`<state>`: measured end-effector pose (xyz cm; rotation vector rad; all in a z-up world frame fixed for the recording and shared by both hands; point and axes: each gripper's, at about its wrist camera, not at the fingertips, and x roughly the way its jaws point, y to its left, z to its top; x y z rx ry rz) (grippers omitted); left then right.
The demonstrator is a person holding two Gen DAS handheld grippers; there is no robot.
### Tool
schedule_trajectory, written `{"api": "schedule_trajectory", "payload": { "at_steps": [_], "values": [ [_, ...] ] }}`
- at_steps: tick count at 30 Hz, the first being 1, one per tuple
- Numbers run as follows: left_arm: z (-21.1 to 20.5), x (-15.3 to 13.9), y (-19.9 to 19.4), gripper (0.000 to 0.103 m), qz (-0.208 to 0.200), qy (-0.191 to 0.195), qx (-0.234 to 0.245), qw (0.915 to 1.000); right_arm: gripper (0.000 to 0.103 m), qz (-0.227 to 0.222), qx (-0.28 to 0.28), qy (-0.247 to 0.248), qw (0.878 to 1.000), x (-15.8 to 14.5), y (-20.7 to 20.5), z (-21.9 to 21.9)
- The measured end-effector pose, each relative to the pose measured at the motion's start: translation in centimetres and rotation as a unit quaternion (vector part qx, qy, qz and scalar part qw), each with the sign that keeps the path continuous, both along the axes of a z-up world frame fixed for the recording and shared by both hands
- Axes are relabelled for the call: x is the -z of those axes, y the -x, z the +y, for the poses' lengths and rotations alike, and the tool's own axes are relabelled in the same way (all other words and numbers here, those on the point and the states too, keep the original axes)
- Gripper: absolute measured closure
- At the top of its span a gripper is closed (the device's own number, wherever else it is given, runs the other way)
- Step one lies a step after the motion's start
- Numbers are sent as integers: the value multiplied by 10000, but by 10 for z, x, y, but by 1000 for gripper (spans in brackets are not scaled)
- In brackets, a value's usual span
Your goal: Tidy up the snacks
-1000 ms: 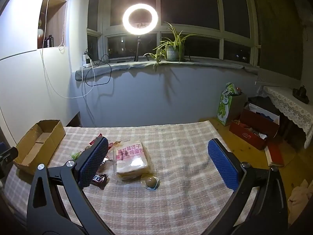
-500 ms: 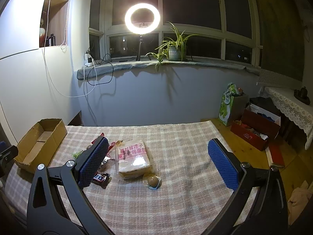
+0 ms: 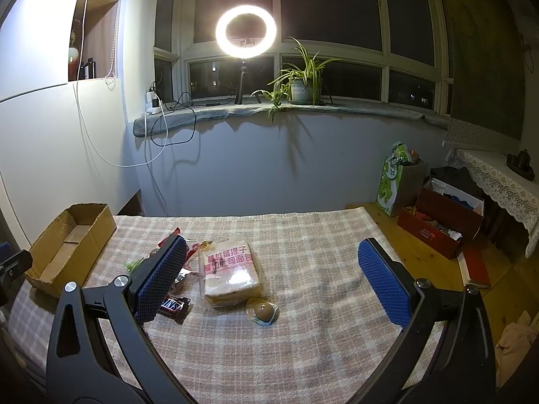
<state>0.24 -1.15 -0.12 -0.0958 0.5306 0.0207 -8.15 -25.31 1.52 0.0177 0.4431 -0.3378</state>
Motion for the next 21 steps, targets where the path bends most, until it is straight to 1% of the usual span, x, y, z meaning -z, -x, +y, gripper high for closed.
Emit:
{"api": "schedule_trajectory", "payload": {
  "at_steps": [21],
  "values": [
    [-1, 0, -1, 18, 13, 14, 14, 10000, 0, 18, -4, -8, 10000, 1, -1, 0]
  ]
}}
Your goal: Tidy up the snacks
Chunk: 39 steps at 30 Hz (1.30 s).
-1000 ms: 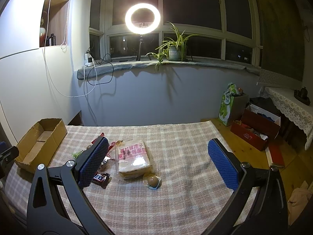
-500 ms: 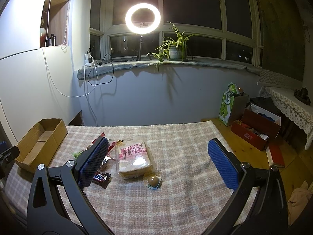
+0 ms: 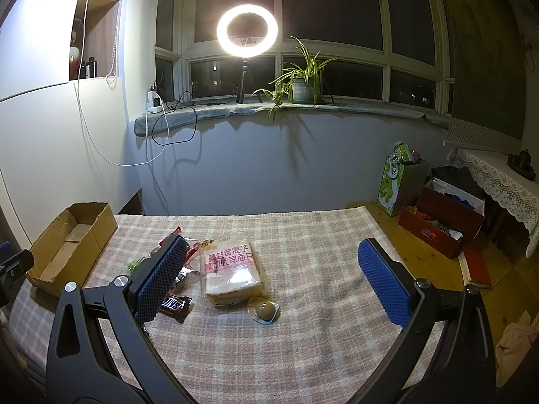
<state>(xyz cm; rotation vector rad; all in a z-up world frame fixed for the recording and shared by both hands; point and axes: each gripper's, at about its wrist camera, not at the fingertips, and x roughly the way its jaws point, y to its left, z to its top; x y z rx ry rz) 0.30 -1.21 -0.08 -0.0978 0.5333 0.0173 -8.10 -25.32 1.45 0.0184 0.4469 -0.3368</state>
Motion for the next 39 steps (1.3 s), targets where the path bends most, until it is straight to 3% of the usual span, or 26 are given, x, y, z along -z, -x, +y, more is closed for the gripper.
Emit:
{"api": "schedule_trajectory", "payload": {
  "at_steps": [28, 36, 39],
  "values": [
    [-5, 8, -4, 18, 154, 42, 100, 9998, 0, 59, -31, 8, 10000, 4, -3, 7],
    [-10, 27, -8, 19, 481, 118, 263, 9984, 0, 146, -556, -105, 9983, 20, -4, 2],
    [-16, 36, -12, 25, 658, 213, 435, 9967, 0, 291, -836, -205, 9959, 28, -7, 5]
  ]
}}
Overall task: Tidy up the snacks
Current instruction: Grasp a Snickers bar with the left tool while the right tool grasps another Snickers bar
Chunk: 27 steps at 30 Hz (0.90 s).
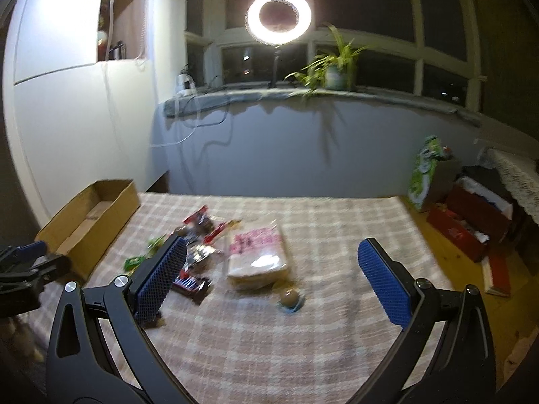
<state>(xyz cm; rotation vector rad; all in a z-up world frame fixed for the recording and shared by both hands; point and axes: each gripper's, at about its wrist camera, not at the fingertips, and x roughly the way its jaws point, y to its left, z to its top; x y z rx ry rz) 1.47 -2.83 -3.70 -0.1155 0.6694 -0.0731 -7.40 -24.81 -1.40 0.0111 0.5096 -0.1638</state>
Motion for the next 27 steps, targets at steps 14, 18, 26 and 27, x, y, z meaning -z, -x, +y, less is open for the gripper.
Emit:
{"api": "schedule_trajectory", "payload": {
  "at_steps": [14, 18, 26, 27],
  "values": [
    [-25, 47, -27, 49, 900, 657, 551, 9922, 37, 1470, -2058, -131, 9674, 57, -65, 22],
    [-29, 52, -36, 54, 1019, 714, 551, 9907, 41, 1867, -2391, -106, 9528, 73, -88, 26],
    [-32, 65, -53, 58, 1223, 633, 488, 9893, 52, 2416, -2767, 5, 9301, 97, -119, 37],
    [-32, 66, -54, 58, 1238, 620, 480, 9892, 52, 2439, -2787, 27, 9289, 99, -122, 38]
  ]
}}
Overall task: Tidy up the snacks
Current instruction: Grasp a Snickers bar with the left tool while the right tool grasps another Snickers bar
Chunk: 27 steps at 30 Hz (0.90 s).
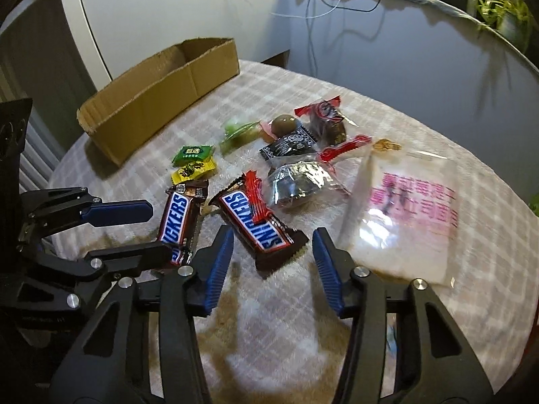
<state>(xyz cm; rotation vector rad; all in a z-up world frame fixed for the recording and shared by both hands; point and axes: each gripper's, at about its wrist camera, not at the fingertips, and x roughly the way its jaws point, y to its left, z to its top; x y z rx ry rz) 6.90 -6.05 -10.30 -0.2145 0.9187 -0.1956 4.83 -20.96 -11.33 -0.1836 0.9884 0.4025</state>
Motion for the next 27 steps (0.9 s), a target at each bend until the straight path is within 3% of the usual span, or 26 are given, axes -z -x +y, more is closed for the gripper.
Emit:
{"api": "schedule_trajectory", "payload": {
  "at_steps": [17, 20, 27],
  "values": [
    [-6, 17, -17, 59, 123, -332, 80, 9993, 52, 423, -456, -1, 9981, 20, -32, 22],
    [-6, 17, -17, 64, 106, -405, 107, 9991, 52, 511, -475, 29, 9976, 24, -33, 22],
    [2, 19, -16, 66, 66, -372, 84, 9993, 65, 561, -391, -57, 9976, 25, -29, 18]
  ]
}}
